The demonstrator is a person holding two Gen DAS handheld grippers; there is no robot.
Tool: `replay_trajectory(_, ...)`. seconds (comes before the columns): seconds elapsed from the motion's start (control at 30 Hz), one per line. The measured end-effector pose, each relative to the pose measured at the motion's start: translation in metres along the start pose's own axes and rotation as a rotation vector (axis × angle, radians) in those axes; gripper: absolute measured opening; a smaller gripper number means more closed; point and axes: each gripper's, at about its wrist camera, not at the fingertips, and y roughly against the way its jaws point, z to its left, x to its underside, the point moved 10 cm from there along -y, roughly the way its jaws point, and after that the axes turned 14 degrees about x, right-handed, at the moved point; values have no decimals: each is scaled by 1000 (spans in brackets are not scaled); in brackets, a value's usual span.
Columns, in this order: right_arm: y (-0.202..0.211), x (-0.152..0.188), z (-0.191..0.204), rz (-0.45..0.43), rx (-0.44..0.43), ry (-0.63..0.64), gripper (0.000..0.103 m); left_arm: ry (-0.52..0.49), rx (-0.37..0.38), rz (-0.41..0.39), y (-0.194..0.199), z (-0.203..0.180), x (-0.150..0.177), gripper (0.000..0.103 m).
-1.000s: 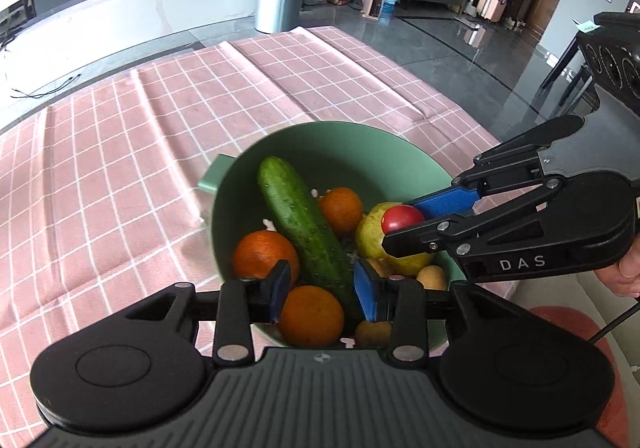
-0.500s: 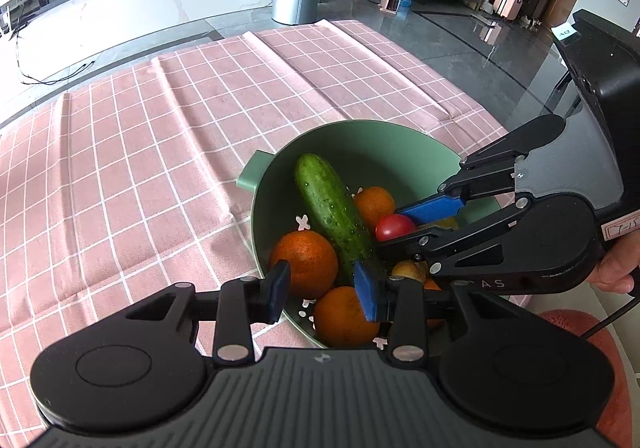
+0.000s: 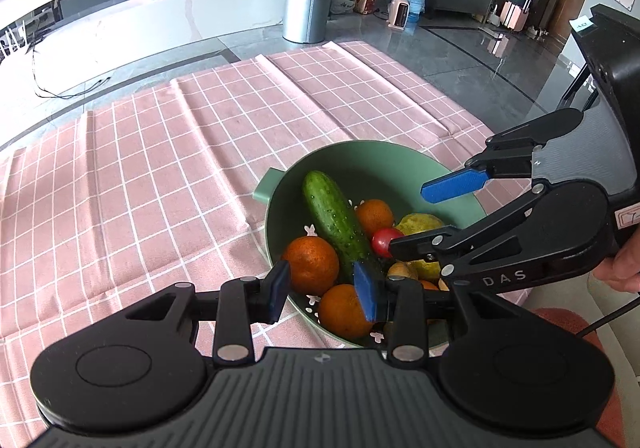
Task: Organize fruits
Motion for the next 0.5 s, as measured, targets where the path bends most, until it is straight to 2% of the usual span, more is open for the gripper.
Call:
replay_trajectory(0.17,43,-10,-4,-73,27,-69,60,-16,-57,-76,36,-7,-5,48)
replay_trajectory(0.27,73,-15,-5,-134,62,-119,65,-23,-113,-153,65,-10,-8,56)
replay_trajectory(0.33,94,-15,-5,-177,91,-170,72,-26,-153,-206,84,-12,-8,68)
replay_trajectory(0.5,130,2,4,-267,161,-308,79,-12,-309,-302,122,-8,0,82)
